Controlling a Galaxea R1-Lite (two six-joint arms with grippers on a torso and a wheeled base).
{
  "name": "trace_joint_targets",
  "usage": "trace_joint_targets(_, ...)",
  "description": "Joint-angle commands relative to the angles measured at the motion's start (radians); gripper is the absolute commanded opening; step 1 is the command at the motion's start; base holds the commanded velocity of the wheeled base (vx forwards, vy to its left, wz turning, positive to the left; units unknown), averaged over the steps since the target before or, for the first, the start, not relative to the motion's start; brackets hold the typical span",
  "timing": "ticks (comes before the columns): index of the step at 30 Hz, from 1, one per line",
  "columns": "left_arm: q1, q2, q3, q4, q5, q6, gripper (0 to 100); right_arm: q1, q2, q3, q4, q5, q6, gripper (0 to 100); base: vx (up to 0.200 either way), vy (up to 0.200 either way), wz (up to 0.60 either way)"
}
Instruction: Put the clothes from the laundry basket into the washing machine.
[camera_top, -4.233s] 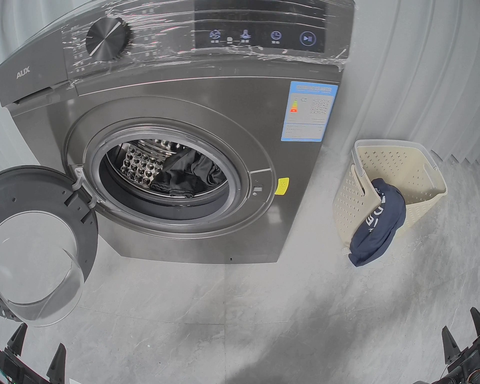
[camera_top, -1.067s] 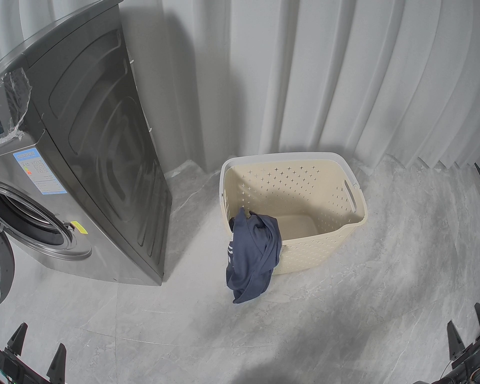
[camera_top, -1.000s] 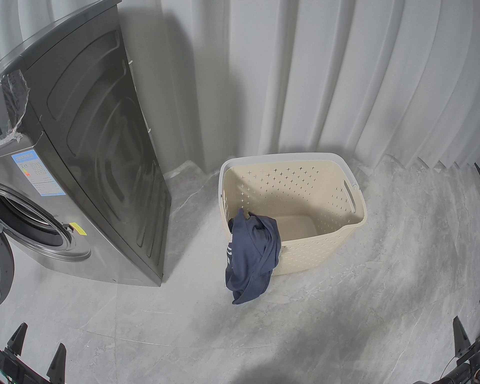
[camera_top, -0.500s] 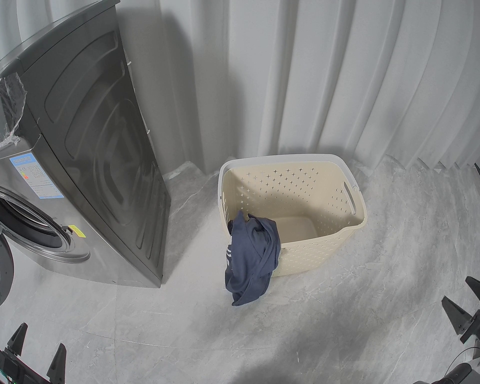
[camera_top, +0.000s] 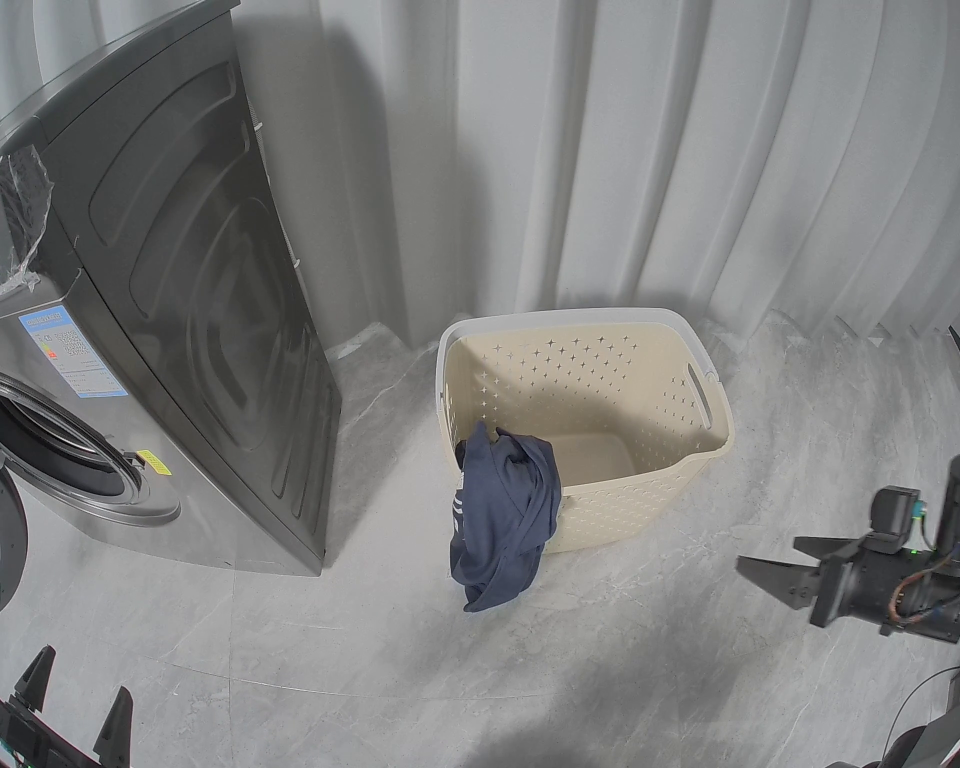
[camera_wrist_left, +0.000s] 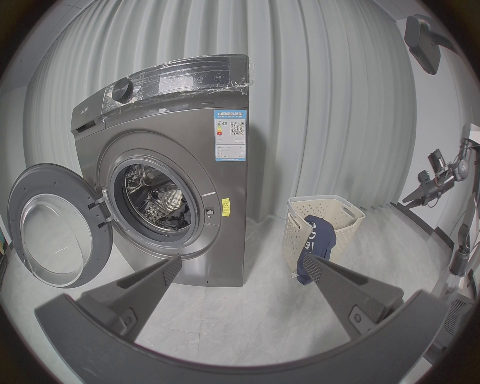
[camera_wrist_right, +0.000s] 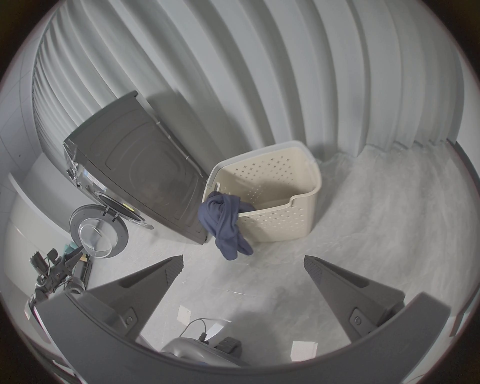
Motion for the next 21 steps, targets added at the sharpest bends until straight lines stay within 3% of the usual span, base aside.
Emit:
trace_joint_targets(1,0.0,-0.01,0.015,0.0,0.0,-0.004,100,0.226,0.413,-0.159,-0.139,-0.126,0.1,100,0.0,0.0,0.0)
trace_joint_targets(7,0.0,-0.01,0.015,0.0,0.0,-0.004,100,0.235,0.555,-0.27,-0.142,-0.158,0.112,100,0.0,0.0,0.0)
trace_joint_targets(13,0.0,-0.01,0.015,0.0,0.0,-0.002,100,0.241,0.693,-0.386,-0.142,-0.167,0.178,100,0.0,0.0,0.0)
trace_joint_targets(21,0.0,-0.01,0.015,0.0,0.0,-0.001,100,0.23,0.832,-0.52,-0.142,-0.18,0.207,100,0.0,0.0,0.0)
